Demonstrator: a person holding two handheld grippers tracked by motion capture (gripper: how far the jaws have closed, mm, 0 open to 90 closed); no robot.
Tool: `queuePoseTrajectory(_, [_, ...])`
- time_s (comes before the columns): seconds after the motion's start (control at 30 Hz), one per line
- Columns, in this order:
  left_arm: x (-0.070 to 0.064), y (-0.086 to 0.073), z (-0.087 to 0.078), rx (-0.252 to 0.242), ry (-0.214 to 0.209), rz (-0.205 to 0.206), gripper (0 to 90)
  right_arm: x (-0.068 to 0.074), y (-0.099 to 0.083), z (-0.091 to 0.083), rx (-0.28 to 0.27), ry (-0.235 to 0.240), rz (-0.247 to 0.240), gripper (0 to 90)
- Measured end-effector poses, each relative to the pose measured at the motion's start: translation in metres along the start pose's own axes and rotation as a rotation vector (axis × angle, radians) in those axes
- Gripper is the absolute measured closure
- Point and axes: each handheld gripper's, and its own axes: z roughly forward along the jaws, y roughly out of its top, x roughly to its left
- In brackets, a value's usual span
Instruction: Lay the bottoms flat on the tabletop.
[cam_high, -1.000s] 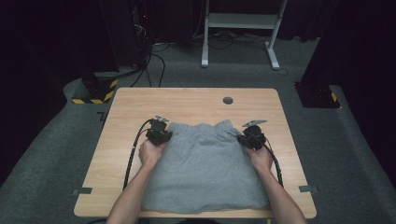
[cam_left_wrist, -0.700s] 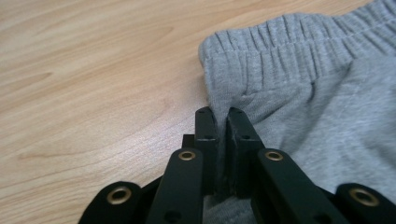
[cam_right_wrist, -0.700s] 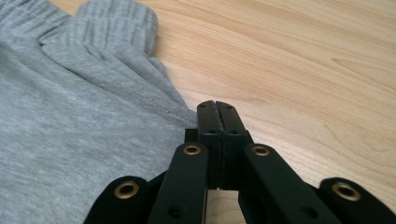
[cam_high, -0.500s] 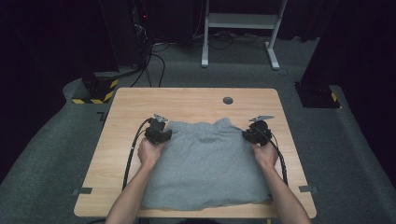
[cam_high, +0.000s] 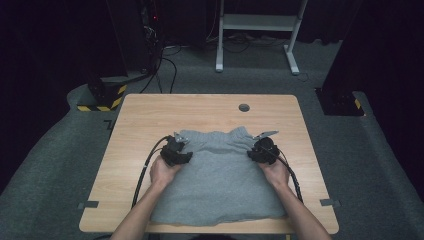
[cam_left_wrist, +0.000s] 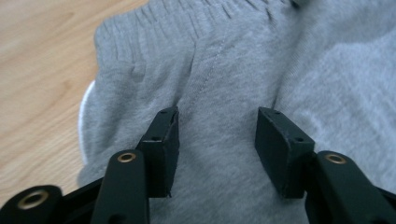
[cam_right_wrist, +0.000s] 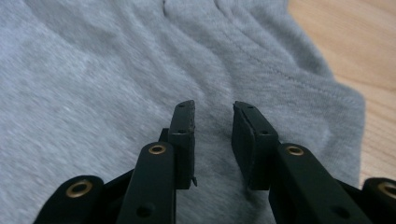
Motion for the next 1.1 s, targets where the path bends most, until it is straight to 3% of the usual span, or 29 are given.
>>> queuePoseTrajectory(0.07, [-0.001,0.000,-0.002,-0.009,-0.004,-0.004,47.8,0.011,0.010,-0.003,-0.053,0.027,-0.014,69.7])
queuePoseTrajectory(0.13, [-0.002,0.000,-0.005,-0.035,-0.014,-0.035,46.6,0.028,0.025,0.000,-0.094,0.086,-0.033,71.0])
queuePoseTrajectory(0.27, [-0.004,-0.006,-0.012,-0.057,-0.031,-0.050,46.4,0.052,0.051,0.018,-0.119,0.146,-0.064,77.6])
queuePoseTrajectory(0.43, [0.002,-0.018,-0.013,-0.062,-0.043,-0.085,46.6,0.077,0.068,0.044,-0.099,0.178,-0.067,86.3])
queuePoseTrajectory(0.53, [0.002,-0.019,-0.011,-0.057,-0.040,-0.093,46.6,0.086,0.063,0.060,-0.014,0.164,-0.138,87.4])
queuePoseTrajectory(0.57, [0.003,-0.020,-0.010,-0.053,-0.039,-0.095,46.5,0.087,0.058,0.058,-0.018,0.169,-0.154,87.4])
queuePoseTrajectory(0.63, [0.004,-0.021,-0.008,-0.056,-0.031,-0.096,46.0,0.086,0.052,0.052,-0.010,0.187,-0.154,86.5])
queuePoseTrajectory(0.77, [0.000,-0.020,-0.016,-0.087,-0.027,-0.092,45.3,0.077,0.036,0.030,-0.029,0.164,-0.191,80.2])
queuePoseTrajectory(0.87, [-0.008,-0.020,-0.026,-0.105,-0.042,-0.055,46.2,0.061,0.022,0.011,-0.078,0.144,-0.129,77.7])
queuePoseTrajectory(0.97, [-0.010,-0.020,-0.020,-0.060,-0.049,-0.043,46.4,0.047,0.009,0.008,-0.052,0.108,-0.098,76.4])
queuePoseTrajectory(1.03, [-0.008,-0.021,-0.010,-0.045,-0.048,-0.062,46.7,0.035,0.001,0.013,-0.029,0.083,-0.068,77.0])
queuePoseTrajectory(1.1, [-0.005,-0.019,-0.003,-0.073,-0.045,-0.090,47.9,0.026,-0.003,0.013,-0.056,0.091,-0.027,77.3])
